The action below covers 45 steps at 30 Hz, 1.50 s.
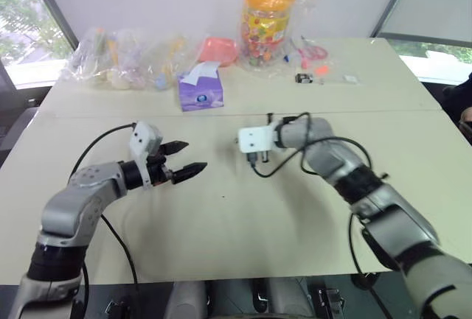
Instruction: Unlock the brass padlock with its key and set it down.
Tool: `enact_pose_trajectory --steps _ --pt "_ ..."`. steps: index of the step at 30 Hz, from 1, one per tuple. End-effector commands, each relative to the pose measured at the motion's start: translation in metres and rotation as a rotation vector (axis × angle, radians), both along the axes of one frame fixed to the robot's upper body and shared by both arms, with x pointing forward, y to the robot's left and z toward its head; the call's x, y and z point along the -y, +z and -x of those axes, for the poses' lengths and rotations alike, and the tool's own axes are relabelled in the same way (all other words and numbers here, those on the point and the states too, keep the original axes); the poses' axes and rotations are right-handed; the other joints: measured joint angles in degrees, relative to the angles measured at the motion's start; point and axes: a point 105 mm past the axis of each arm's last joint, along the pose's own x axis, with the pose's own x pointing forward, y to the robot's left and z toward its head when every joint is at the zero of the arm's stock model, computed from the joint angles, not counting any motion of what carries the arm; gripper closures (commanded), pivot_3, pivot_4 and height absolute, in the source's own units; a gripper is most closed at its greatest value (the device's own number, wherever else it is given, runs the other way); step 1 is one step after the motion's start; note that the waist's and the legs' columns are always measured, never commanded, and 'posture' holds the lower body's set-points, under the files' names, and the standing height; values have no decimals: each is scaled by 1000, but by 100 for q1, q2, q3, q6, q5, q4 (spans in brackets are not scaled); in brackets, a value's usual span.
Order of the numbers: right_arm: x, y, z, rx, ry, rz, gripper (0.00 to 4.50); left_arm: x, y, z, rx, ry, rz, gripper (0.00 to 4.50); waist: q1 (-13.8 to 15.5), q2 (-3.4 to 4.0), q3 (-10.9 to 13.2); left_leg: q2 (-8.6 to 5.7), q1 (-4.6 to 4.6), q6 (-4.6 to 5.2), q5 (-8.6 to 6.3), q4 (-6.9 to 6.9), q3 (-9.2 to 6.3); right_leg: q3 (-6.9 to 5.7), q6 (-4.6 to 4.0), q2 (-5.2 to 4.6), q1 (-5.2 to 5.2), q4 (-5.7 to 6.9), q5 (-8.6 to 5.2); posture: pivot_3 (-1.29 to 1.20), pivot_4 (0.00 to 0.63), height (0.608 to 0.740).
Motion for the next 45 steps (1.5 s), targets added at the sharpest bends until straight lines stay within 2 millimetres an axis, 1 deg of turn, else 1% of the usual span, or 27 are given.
enact_pose_trajectory --steps 1,3,7,9,12,18,21,24,25,33,39,42,43,44,45 --pt "-6 53 19 325 83 -61 3844 11 24 -4 -8 -86 85 0 -33 -1 0 2 -5 -1 0 0 0 0 2 4 -8 0 1 0 150 740" --pt "-3 62 29 425 105 -48 3844 16 33 -8 -31 -123 116 0 -38 -1 0 6 -5 -8 4 -1 -2 -1 2 17 -10 3 1 0 150 740" --pt "-9 89 51 614 162 -110 3844 33 47 -11 -98 -230 175 0 -53 -1 0 15 0 -19 11 -5 -9 -2 0 33 -11 7 -1 0 150 740" --pt "-11 90 55 640 180 -108 3844 39 53 -13 -111 -254 205 0 -48 -2 0 15 0 -22 13 -4 -9 -2 -1 33 -11 8 -1 0 150 740" --pt "-15 85 61 645 206 -93 3844 46 60 -15 -115 -285 226 0 -26 -2 0 13 1 -21 14 -1 -9 -1 0 30 -7 7 -1 0 150 740" --pt "-23 81 72 625 246 -99 3844 50 70 -23 -96 -281 269 0 -15 -3 1 11 -2 -21 14 -1 -10 0 0 29 -7 6 -1 0 150 740" --pt "-25 81 74 619 252 -104 3844 50 72 -24 -86 -277 273 815 -20 -3 1 11 -1 -21 14 -1 -12 -1 -1 30 -7 6 -1 0 150 740" --pt "-26 81 74 612 252 -108 3844 51 72 -25 -70 -269 266 2129 -25 -3 1 11 0 -21 14 -1 -12 0 -1 30 -7 7 -1 0 150 740" --pt "-26 80 74 607 254 -107 3844 52 71 -26 -61 -263 254 2479 -22 -3 1 11 -1 -21 14 -1 -13 -1 -1 30 -7 7 -1 0 150 740" --pt "-28 80 76 571 255 -112 3844 54 73 -22 -37 -281 256 2479 -14 -3 1 11 -1 -21 14 -1 -12 -1 -1 29 -7 6 -1 0 150 740" --pt "-27 79 75 555 247 -118 3844 54 71 -20 -40 -288 243 2479 -16 -3 1 11 -1 -21 14 0 -12 -1 -1 30 -6 7 -1 0 150 740" --pt "-26 80 75 551 240 -121 3844 52 68 -19 -38 -287 222 3303 -16 -3 1 11 0 -21 14 0 -12 -1 -1 30 -6 7 -1 0 150 740" --pt "-26 80 74 550 238 -122 3844 52 67 -19 -38 -287 219 3782 -17 -3 1 11 0 -21 14 0 -12 -1 -1 30 -6 7 -1 0 150 740" --pt "-25 80 74 549 235 -123 3844 51 67 -19 -37 -284 214 4152 -16 -3 1 11 0 -21 14 0 -12 -1 -1 30 -6 7 -1 0 150 740" --pt "-25 81 73 550 230 -122 3844 50 67 -19 -36 -282 211 4152 -16 -3 1 11 0 -21 14 0 -12 -1 -1 30 -6 7 -1 0 150 740"
